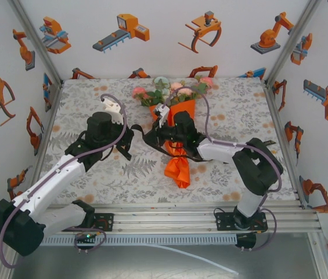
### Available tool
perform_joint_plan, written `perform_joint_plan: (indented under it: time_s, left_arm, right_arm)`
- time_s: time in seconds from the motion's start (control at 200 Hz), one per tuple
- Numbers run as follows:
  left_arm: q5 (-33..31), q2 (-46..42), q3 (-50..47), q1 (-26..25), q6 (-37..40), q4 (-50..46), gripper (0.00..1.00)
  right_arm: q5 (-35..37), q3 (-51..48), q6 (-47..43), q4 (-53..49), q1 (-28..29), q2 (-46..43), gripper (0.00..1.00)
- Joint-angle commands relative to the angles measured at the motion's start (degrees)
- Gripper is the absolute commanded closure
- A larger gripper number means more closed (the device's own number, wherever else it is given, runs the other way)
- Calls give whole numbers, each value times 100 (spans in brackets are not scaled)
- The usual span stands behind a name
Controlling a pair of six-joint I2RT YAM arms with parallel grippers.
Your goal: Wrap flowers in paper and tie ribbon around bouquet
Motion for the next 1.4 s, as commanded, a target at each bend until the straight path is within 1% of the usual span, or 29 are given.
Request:
perform_joint_plan:
  time_s: [0.0, 0.035, 0.085, 0.125, 0.21, 0.255, 0.3, 0.426, 0.526, 0.606, 0.646, 0.711, 0.766, 0.826, 0.911, 0.961, 1.026, 1.156, 1.297, 1.397]
  left_arm:
    - [-171, -129, -112, 11, 52, -11, 76]
    - [-54, -174, -177, 10, 48, 77, 68]
    - [-15, -265, -246, 10, 25, 103, 61]
    - [-147, -372, -302, 10, -5, 72, 58]
    - [-492, -662, -432, 48, -141, 6, 56]
    - [-391, -850, -500, 111, -242, 39, 53]
    - [-123, -1030, -594, 183, -395, 198, 50]
    - [677, -1178, -810, 481, -1259, 773, 44]
    - [815, -863, -795, 579, -1971, 887, 44]
    - [1157, -483, -760, 656, -2836, 1252, 43]
    - [1213, -301, -738, 647, -3323, 1437, 43]
    - [1055, -58, -690, 591, -4092, 1499, 40]
    - [834, 103, -646, 471, -4456, 1499, 37]
    - [631, 235, -536, 289, -4416, 1424, 37]
    - [182, 357, -290, 106, -4249, 901, 37]
    - [39, 402, -239, 59, -4185, 786, 37]
    - [49, 474, -270, 47, -4185, 892, 39]
    - [75, 573, -259, 52, -4229, 1005, 49]
    - [154, 685, -172, 50, -4273, 1086, 65]
    - [250, 773, -133, 41, -4304, 1114, 84]
  right_arm:
    - [-194, -140, 14, 401, -49, -387, 100]
    - [-231, -164, 23, 403, -49, -408, 100]
    - [-285, -182, 14, 390, -58, -421, 100]
    - [-280, -204, 17, 390, -66, -438, 100]
    - [-261, -234, 14, 390, -92, -473, 100]
    - [-256, -255, 16, 389, -114, -491, 100]
    - [-260, -277, 14, 380, -136, -509, 100]
    - [-256, -301, 20, 364, -172, -531, 100]
    - [-308, -290, 27, 358, -172, -536, 100]
    - [-330, -285, 42, 360, -172, -535, 100]
    - [-344, -286, 43, 353, -172, -527, 100]
    - [-340, -292, 52, 354, -172, -529, 100]
    - [-346, -296, 55, 354, -173, -522, 100]
    - [-374, -283, 71, 354, -172, -501, 100]
    - [-417, -280, 83, 346, -172, -492, 100]
    - [-443, -284, 76, 354, -172, -492, 100]
    - [-458, -272, 73, 330, -172, -481, 100]
    - [-591, -251, 68, 284, -172, -450, 100]
    - [-580, -237, 98, 251, -172, -431, 100]
    - [-478, -205, 142, 184, -172, -438, 100]
